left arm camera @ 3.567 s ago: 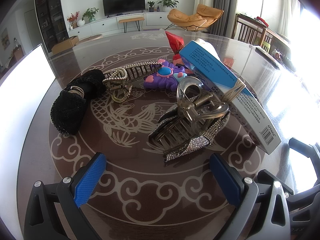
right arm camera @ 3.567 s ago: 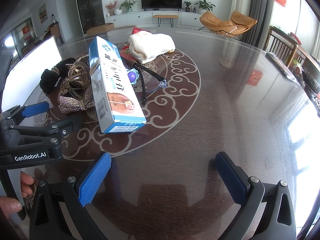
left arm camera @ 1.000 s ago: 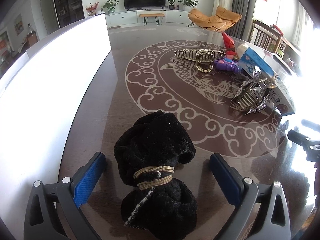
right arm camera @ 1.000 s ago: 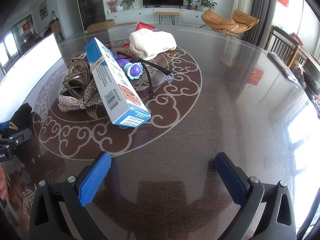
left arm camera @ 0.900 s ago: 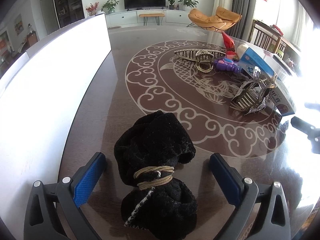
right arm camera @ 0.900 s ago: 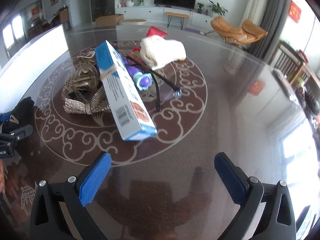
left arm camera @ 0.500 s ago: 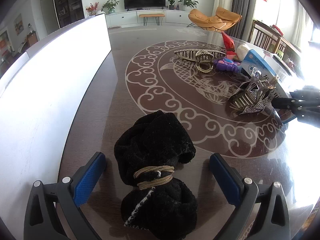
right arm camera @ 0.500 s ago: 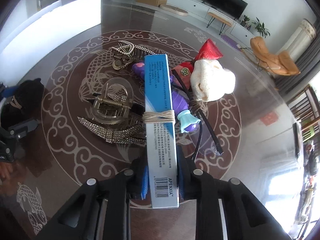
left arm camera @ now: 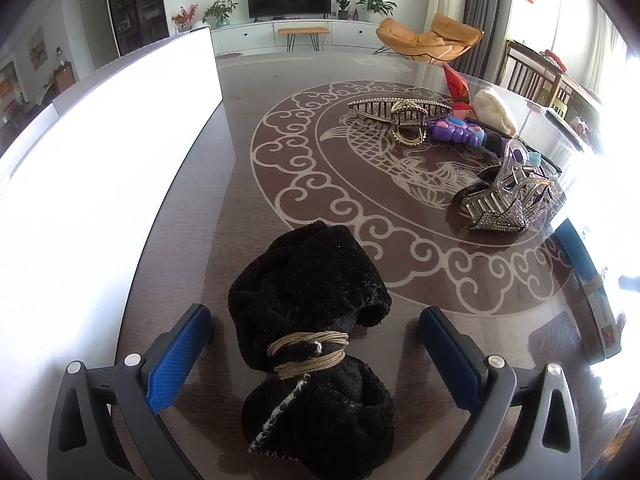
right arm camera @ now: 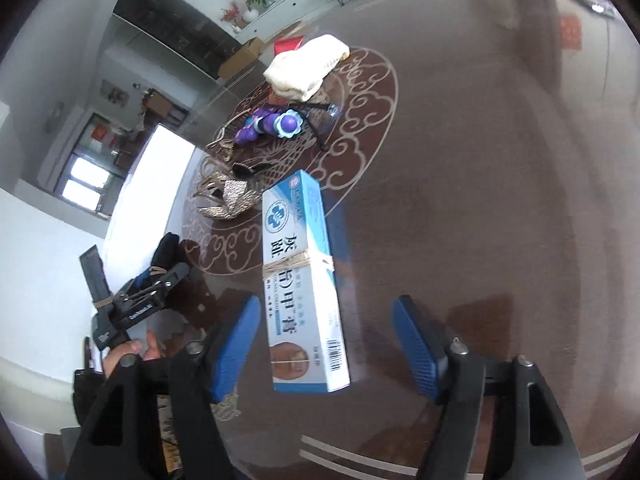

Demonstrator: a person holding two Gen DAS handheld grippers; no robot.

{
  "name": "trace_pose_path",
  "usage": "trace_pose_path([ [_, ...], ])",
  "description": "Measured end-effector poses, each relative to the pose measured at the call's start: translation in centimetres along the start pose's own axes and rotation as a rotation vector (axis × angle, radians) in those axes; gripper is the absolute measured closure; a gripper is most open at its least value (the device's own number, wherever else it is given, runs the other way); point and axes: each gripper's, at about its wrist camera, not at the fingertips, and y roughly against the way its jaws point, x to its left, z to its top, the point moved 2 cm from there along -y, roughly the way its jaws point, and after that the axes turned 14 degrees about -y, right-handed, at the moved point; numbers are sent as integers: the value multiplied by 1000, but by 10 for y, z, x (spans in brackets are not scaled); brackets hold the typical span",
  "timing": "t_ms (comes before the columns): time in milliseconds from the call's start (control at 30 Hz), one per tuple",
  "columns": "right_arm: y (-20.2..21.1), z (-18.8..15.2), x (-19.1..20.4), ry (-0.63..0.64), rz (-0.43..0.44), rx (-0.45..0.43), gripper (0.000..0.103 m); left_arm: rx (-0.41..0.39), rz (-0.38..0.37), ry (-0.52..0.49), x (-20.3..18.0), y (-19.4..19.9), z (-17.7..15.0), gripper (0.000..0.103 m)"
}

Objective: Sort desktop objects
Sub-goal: 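Close the left gripper on the black scrunchie while the right gripper grasps the blue-white ointment box, then carry both items into the white bin and open both grippers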

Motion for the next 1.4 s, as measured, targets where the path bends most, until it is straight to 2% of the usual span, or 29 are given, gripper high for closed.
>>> trace_pose_path([
  [100,-1,6,26,140,-86,-2,21,1,4,-2,0,2,-1,0],
  [267,-49,4,71,397,-309,59,18,33,-21,-43,-3,5,-4,0],
  [300,-58,3,74,425,-347,75,20,28,-25,-52,-3,8,-5,9],
  [333,-65,1,75,442,-383,85,42,6,-24,-59,-3,12,-5,36],
  [400,-66,1,77,459,-432,71,59,-10,-28,-61,-2,20,-8,67],
  [467,-62,0,73,443,-430,90,59,-26,-51,-36,2,26,-13,69],
  [533,-51,-4,72,459,-443,69,59,-68,-61,-9,5,41,-19,69],
  [633,-27,-8,82,449,-393,52,59,-132,-106,42,12,69,-24,69],
  [733,-7,-13,116,501,-354,25,59,-210,-126,83,25,108,-21,69],
  [833,-2,-17,179,560,-270,9,59,-290,-127,124,52,154,-18,69],
  [900,-3,-23,230,611,-198,-7,59,-314,-90,143,78,176,-19,69],
  [1000,-12,-41,314,683,-71,-9,59,-298,-2,190,129,193,-30,69],
  [1067,-24,-56,367,728,7,0,59,-258,63,241,166,194,-45,69],
  [1167,-52,-85,436,784,98,12,59,-199,111,326,211,189,-74,69],
  [1300,-107,-117,488,839,145,36,59,-101,139,383,235,167,-106,68],
  [1367,-137,-128,495,838,143,52,58,-43,152,410,239,154,-117,61],
  [1400,-153,-132,494,836,129,62,57,-15,153,420,240,148,-121,52],
])
